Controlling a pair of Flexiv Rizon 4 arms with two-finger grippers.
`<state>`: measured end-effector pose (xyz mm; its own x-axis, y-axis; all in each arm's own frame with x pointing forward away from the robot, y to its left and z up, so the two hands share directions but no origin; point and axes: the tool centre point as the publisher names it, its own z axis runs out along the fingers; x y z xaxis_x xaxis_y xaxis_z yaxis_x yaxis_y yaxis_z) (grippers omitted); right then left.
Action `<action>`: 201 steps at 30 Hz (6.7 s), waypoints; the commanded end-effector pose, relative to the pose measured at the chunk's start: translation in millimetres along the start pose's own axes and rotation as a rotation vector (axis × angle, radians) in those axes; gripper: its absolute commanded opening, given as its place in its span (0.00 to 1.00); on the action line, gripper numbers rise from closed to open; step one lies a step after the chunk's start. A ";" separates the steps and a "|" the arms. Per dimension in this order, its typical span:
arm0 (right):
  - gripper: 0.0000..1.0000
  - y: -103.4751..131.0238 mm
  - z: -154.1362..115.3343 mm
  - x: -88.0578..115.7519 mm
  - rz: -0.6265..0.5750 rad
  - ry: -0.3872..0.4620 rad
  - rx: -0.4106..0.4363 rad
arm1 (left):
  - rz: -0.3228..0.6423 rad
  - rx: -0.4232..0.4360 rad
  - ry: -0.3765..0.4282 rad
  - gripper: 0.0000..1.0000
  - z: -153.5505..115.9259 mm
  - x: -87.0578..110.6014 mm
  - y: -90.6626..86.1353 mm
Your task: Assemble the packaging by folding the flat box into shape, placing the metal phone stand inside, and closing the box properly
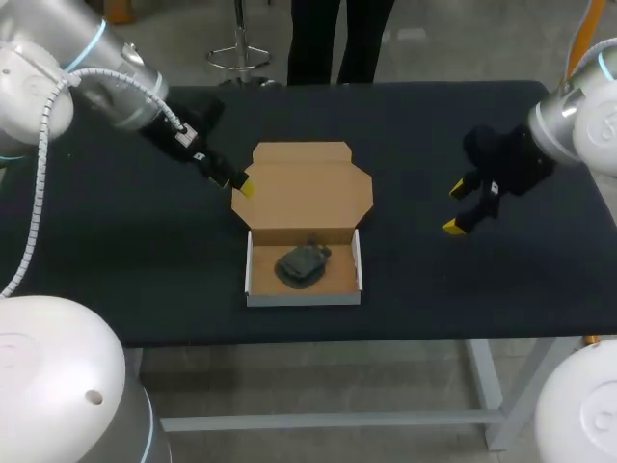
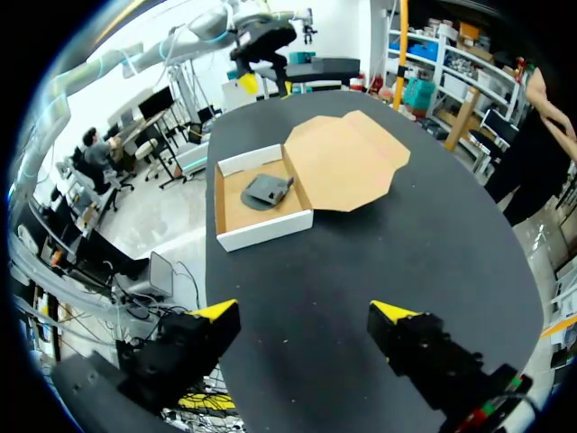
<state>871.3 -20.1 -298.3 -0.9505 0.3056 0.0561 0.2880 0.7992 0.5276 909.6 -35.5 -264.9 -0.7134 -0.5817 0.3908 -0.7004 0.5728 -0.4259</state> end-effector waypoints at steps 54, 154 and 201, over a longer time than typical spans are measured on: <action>1.00 102.6 -24.1 -30.2 -0.301 0.166 0.157 | 0.007 0.171 0.443 0.89 54.5 -107.5 -18.1; 1.00 127.6 -2.0 -41.2 -0.340 0.263 0.240 | 0.294 0.405 0.542 0.00 82.9 -47.7 -47.7; 1.00 132.3 -2.6 -39.5 -0.358 0.265 0.241 | 0.448 0.439 0.539 0.00 75.8 -36.6 -41.2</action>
<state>946.4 72.5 -230.7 -0.9832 -0.1238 0.1341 -0.0707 0.9357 0.3457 967.3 -81.9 -321.9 -0.9129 0.0673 0.4027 -0.3576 0.3442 -0.8681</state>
